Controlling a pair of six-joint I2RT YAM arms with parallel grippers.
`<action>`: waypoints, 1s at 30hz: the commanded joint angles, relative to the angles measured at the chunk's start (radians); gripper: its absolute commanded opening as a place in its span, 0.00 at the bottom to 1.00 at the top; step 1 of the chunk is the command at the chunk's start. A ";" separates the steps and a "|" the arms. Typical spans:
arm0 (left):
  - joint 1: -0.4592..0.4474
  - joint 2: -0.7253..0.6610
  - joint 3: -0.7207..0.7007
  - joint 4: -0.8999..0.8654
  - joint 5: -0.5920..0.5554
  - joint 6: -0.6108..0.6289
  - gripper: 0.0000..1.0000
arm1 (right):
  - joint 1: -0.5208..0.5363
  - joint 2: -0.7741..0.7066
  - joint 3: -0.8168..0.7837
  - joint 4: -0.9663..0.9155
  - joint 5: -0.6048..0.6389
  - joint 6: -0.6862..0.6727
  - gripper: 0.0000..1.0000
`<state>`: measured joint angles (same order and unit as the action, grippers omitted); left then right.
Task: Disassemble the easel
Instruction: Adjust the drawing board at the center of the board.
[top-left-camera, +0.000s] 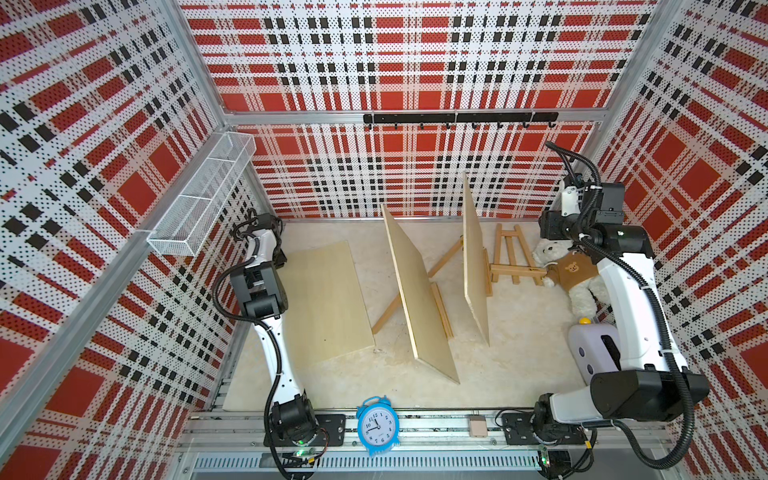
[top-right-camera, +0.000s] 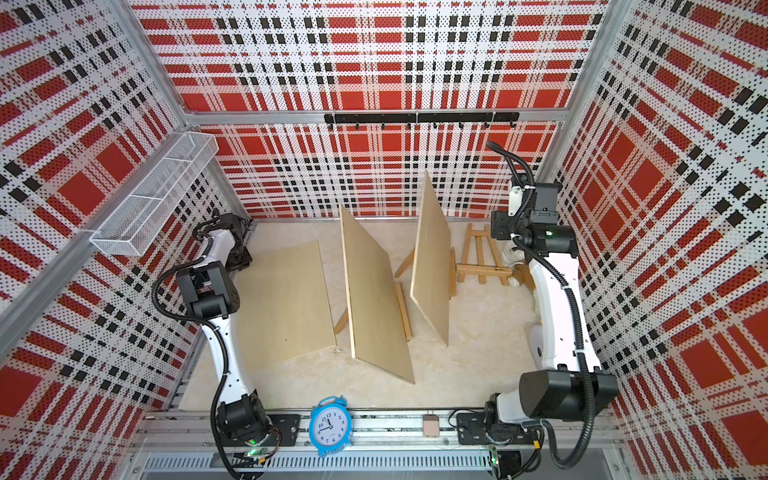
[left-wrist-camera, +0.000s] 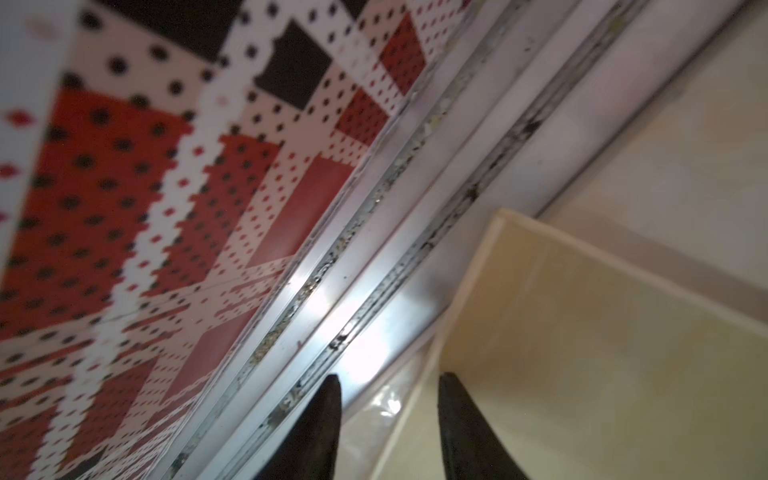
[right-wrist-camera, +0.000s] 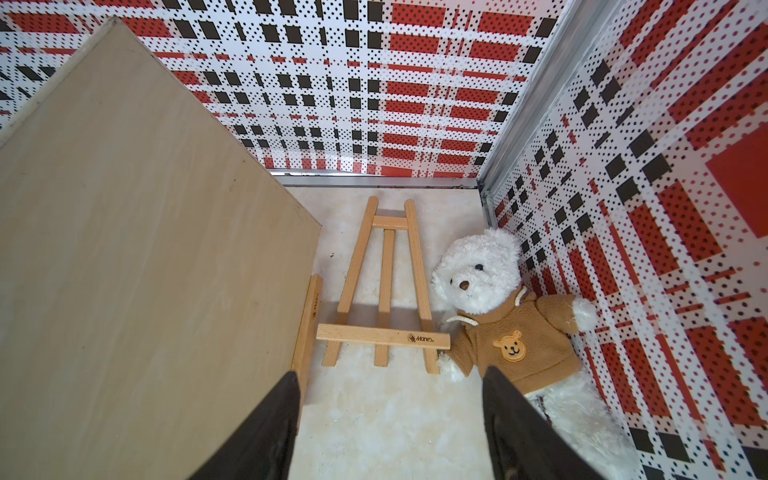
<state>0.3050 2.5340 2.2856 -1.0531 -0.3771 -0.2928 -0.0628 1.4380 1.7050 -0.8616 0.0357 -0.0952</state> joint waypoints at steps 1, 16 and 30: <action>-0.028 0.067 0.079 -0.059 0.044 0.000 0.43 | 0.003 -0.031 -0.010 0.006 0.023 -0.021 0.71; -0.023 -0.052 0.003 0.015 0.122 -0.141 0.45 | 0.003 -0.060 -0.039 0.013 0.023 -0.012 0.71; 0.047 -0.046 -0.121 0.008 0.160 -0.105 0.48 | 0.004 -0.082 -0.060 0.023 0.016 -0.008 0.71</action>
<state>0.3508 2.4741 2.1895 -1.0321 -0.2428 -0.3988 -0.0628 1.3769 1.6222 -0.8715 0.0536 -0.0971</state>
